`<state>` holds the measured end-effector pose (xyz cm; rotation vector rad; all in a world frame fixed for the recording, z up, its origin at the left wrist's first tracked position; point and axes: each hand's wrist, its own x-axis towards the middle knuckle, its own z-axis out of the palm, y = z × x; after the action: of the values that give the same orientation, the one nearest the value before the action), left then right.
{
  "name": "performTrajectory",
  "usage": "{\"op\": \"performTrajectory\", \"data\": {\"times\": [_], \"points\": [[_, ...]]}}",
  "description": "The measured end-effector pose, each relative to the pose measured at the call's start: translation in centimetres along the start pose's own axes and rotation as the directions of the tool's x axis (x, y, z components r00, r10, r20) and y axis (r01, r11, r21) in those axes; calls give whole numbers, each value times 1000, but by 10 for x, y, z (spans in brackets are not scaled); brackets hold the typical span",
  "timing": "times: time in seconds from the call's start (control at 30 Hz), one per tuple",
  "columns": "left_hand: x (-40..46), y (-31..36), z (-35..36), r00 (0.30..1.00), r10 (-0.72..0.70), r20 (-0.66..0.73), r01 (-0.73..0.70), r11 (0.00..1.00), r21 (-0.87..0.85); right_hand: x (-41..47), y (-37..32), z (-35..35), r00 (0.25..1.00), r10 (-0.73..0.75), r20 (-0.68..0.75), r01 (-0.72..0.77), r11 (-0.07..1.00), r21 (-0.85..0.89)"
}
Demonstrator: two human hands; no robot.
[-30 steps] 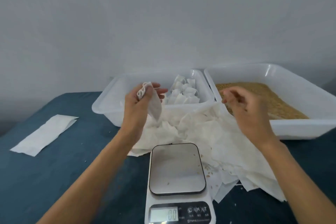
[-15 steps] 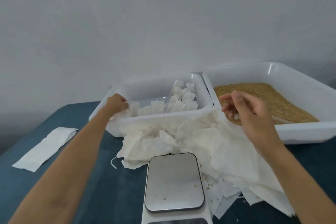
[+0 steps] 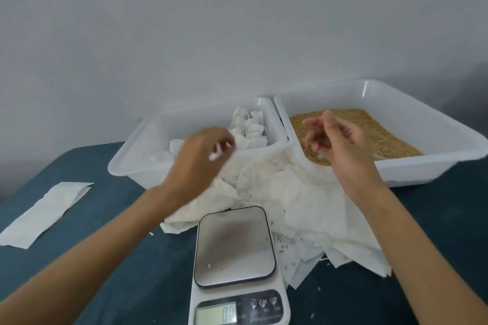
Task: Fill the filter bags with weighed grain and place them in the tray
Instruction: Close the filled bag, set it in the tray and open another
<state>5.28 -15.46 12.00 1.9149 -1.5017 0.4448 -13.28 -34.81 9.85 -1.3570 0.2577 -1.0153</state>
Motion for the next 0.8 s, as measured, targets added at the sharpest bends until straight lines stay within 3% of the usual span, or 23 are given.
{"op": "performTrajectory", "data": {"times": [0.1, 0.23, 0.4, 0.53, 0.6, 0.7, 0.77, 0.8], "points": [[-19, 52, 30, 960, 93, 265, -80, 995, -58, -1, -2, 1, 1000, 0, -14, 0, 1000, 0], [-15, 75, 76, 906, -34, 422, 7, 998, 66, -3, -5, 1, 1000, 8, -1, -8, 999, 34], [-15, 74, 96, 902, -77, 424, 95, 995, -22, -2, -6, 1, 1000, 9, -7, -8, 999, 32], [-19, 64, 85, 965, -108, 238, 166, 958, -236, -4, -6, 0, 999, -18, 28, 18, 999, -33], [-26, 55, 71, 962, -200, 186, 262, 866, -425, -7, -5, 2, 992, -86, 97, 105, 970, -219], [-42, 42, 54, 928, -336, 163, 353, 649, -674, -16, 1, 14, 950, -108, 294, 252, 821, -512], [-53, 36, 48, 904, -400, 151, 364, 533, -764, -22, 7, 20, 919, -63, 389, 300, 754, -585], [-57, 34, 46, 893, -427, 144, 362, 491, -792, -24, 8, 22, 912, -17, 409, 273, 770, -577]]}}
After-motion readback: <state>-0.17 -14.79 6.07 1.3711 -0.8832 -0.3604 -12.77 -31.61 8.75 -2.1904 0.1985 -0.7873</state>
